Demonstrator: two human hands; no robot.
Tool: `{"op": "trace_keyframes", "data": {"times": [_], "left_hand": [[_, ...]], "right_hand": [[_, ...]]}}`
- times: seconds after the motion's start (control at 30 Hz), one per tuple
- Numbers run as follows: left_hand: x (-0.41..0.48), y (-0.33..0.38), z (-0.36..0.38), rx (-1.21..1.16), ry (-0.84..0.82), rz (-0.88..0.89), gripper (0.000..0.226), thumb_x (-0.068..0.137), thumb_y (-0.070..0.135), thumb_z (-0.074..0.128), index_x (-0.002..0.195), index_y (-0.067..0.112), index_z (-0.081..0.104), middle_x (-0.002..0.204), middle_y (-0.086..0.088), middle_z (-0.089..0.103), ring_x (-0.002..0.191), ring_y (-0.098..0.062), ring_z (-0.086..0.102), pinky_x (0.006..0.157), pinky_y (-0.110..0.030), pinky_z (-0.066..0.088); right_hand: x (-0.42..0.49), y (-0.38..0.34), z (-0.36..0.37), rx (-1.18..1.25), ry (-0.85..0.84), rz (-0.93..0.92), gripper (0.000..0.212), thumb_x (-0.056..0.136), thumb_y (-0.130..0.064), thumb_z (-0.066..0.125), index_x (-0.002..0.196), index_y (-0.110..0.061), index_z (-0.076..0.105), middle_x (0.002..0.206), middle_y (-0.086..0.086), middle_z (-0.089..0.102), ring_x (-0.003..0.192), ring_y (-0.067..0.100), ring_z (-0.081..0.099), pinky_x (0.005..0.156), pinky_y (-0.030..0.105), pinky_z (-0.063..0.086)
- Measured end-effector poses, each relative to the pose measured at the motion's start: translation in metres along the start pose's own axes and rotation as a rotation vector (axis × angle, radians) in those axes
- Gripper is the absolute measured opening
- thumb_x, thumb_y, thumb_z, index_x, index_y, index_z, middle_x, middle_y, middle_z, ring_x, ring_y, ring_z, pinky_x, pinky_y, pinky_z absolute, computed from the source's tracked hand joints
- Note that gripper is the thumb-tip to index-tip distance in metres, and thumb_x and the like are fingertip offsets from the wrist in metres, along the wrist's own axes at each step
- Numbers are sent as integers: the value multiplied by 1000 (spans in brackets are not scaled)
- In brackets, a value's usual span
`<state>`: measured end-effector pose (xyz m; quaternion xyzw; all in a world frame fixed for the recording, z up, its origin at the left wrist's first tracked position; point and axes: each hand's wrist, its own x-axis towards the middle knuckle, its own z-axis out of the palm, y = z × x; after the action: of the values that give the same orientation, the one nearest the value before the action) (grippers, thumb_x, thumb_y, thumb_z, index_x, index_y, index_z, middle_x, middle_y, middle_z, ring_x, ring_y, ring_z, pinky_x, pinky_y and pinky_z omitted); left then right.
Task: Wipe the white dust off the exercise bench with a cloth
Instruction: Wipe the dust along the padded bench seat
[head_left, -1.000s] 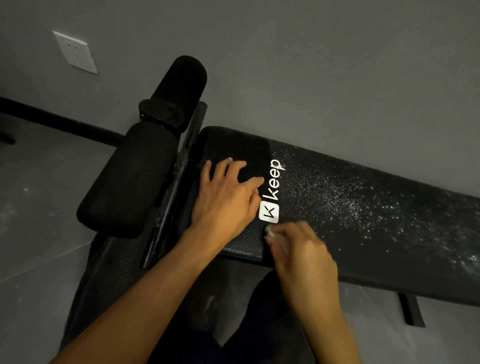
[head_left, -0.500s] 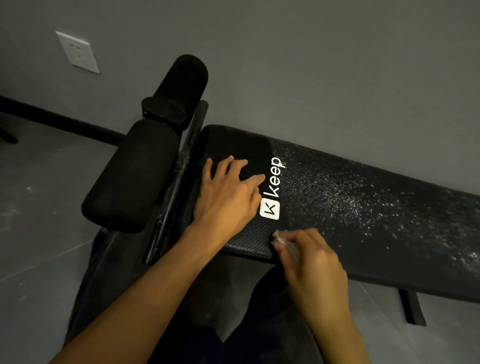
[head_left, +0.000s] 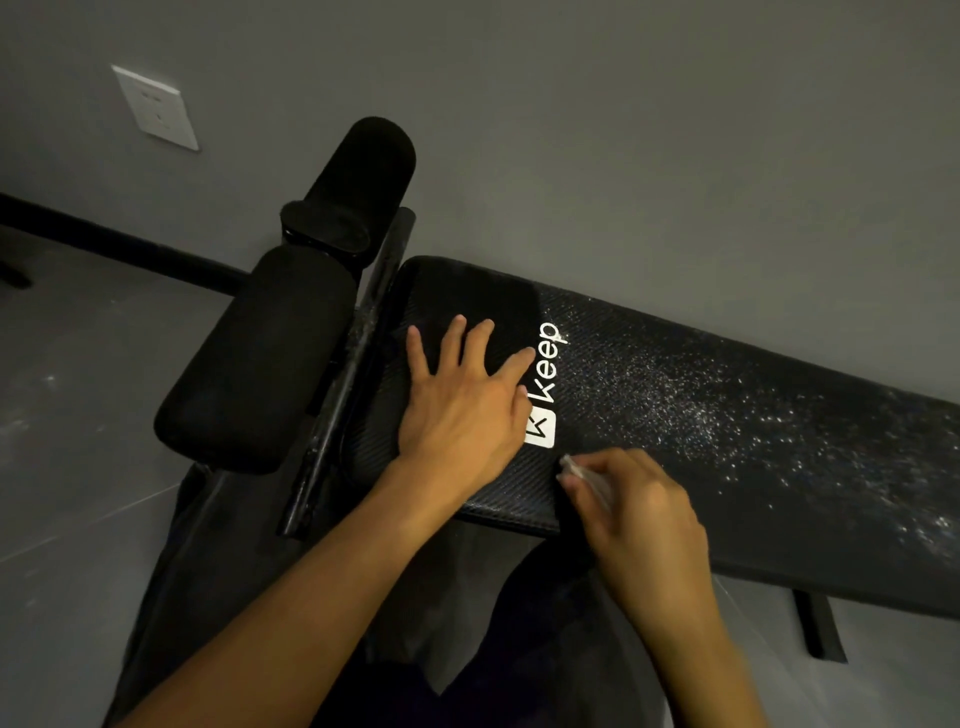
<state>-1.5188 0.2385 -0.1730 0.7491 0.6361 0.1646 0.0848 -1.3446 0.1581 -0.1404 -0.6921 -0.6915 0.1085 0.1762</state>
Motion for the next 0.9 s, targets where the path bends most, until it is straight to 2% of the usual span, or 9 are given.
{"op": "trace_keyframes", "data": {"times": [0.17,0.37,0.5,0.6,0.77,0.9], "left_hand": [[-1,-4,6,12,39,11,53,102,46,35,153,34,42,165,-15,29,155,-38,18,121,-72,7],[-1,-2,7,19,47,16,60,98,46,20,152,33,44,165,-17,30,155,-39,20,120,-74,9],[-1,-3,7,24,21,14,58,101,45,22,156,35,38,167,-16,25,156,-37,15,121,-72,7],[-1,-4,6,29,30,6,63,98,47,15,155,35,39,166,-15,27,156,-37,17,121,-72,9],[-1,-2,8,49,47,10,63,97,47,18,154,33,42,165,-16,30,155,-38,19,120,-73,11],[0,-2,9,68,35,8,60,99,47,25,156,34,39,166,-16,27,156,-38,17,120,-73,9]], "right_hand": [[41,-13,11,-26,49,17,21,98,-44,58,108,-27,67,106,-8,60,88,23,65,70,38,50],[21,-18,7,-6,0,-38,19,97,-44,58,108,-32,67,105,-12,58,85,17,64,68,37,52],[76,-25,19,-89,38,-22,28,102,-40,52,118,-22,66,115,1,58,92,28,65,73,39,49],[96,-33,23,-140,41,-36,30,102,-39,53,122,-21,65,116,5,58,93,31,66,73,40,49],[57,-28,12,-75,-12,-44,27,100,-43,53,117,-26,66,113,-2,61,92,26,66,76,42,54],[88,-27,15,-103,-2,-18,27,100,-41,55,117,-24,68,113,3,64,95,28,65,76,39,51]]}}
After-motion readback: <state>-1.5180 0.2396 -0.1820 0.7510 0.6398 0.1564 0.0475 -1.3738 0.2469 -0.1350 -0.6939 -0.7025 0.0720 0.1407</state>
